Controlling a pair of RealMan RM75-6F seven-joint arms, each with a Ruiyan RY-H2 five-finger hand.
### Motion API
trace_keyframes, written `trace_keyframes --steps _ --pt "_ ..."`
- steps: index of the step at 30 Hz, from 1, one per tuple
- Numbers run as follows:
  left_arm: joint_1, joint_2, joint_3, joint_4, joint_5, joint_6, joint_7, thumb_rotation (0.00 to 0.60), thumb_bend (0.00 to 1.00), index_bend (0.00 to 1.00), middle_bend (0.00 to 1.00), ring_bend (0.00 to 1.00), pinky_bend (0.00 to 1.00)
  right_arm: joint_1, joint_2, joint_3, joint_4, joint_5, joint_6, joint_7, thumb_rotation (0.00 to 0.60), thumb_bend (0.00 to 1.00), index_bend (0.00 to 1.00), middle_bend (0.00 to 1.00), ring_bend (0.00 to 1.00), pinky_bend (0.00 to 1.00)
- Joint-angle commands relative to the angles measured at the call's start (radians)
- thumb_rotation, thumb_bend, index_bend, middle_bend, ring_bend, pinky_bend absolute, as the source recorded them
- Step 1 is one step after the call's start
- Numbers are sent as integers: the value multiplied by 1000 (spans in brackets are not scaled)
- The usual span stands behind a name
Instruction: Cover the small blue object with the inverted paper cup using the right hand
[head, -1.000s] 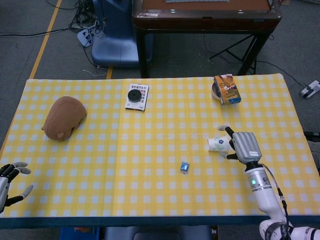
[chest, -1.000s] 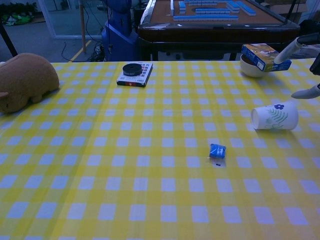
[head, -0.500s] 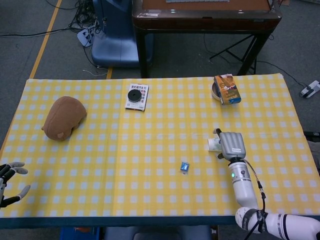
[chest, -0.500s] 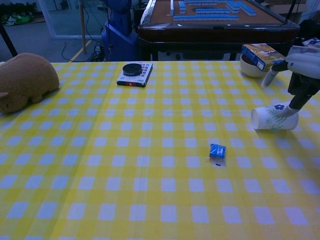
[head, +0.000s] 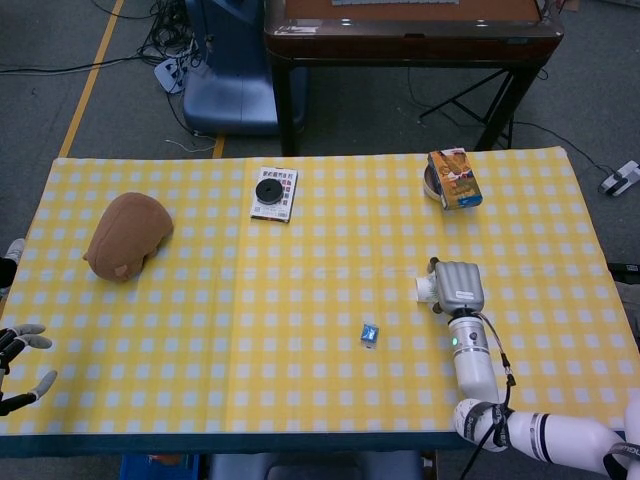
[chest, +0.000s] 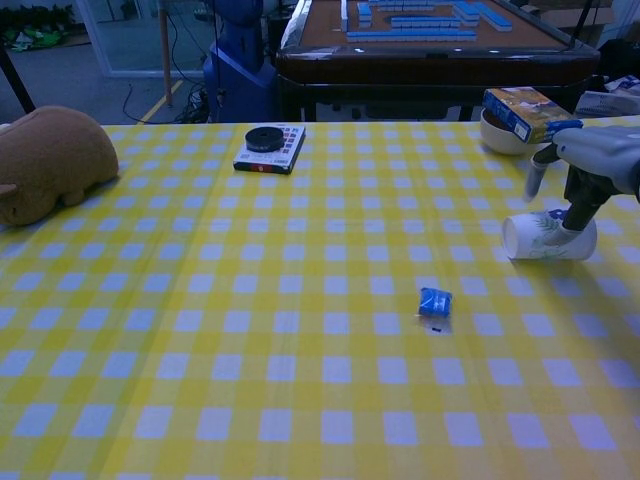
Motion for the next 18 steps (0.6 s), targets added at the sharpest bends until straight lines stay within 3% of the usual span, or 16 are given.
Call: trace_keyframes --steps 1,18 --pt "-1 1 0 0 0 -1 -1 600 263 512 322 287 591 8 -8 0 13 11 -5 -1 600 0 356 1000 985 1000" --pt "1 5 -2 0 -5 0 -13 600 264 512 322 287 591 52 -75 -3 111 48 -26 -12 600 4 362 1000 986 1000"
